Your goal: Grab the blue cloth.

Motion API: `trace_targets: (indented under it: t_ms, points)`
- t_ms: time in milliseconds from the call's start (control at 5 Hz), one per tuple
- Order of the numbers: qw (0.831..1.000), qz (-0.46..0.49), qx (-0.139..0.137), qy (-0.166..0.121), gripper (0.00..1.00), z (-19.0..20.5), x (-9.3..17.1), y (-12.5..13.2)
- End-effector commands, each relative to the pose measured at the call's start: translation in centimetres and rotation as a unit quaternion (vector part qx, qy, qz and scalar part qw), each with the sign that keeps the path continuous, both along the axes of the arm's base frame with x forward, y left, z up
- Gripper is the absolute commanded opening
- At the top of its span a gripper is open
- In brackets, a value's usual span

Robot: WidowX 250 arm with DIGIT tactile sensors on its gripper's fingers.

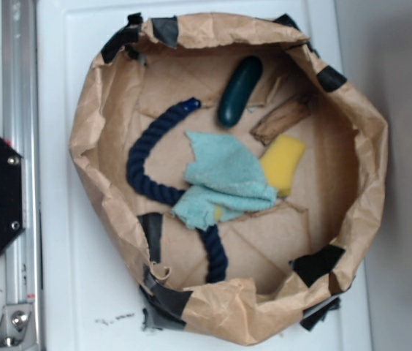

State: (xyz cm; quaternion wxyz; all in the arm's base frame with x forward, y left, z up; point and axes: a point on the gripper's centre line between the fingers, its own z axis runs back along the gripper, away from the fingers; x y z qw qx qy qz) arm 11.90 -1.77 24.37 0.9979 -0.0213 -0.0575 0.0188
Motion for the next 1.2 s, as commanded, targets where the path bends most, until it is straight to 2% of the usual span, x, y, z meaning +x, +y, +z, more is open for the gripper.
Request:
trace_targets:
  t_ms: [0,200,400,600,800,1000]
  points:
    - [1.0,0.0,0.0,0.0,1.0,0.0,0.0,0.0]
    - [0.999,0.024,0.044,-0.002,1.0,-4.4,5.0,1.3]
    - [1.0,0.018,0.023,-0.009,1.0,-8.3,9.9,2.3]
    - [1.0,0.017,0.024,-0.002,1.0,-13.1,13.8,3.0]
    - [1.0,-0.004,0.01,0.027,1.0,-16.8,15.2,2.8]
    - [0.996,-0.06,-0.017,0.064,1.0,-21.3,15.3,0.3]
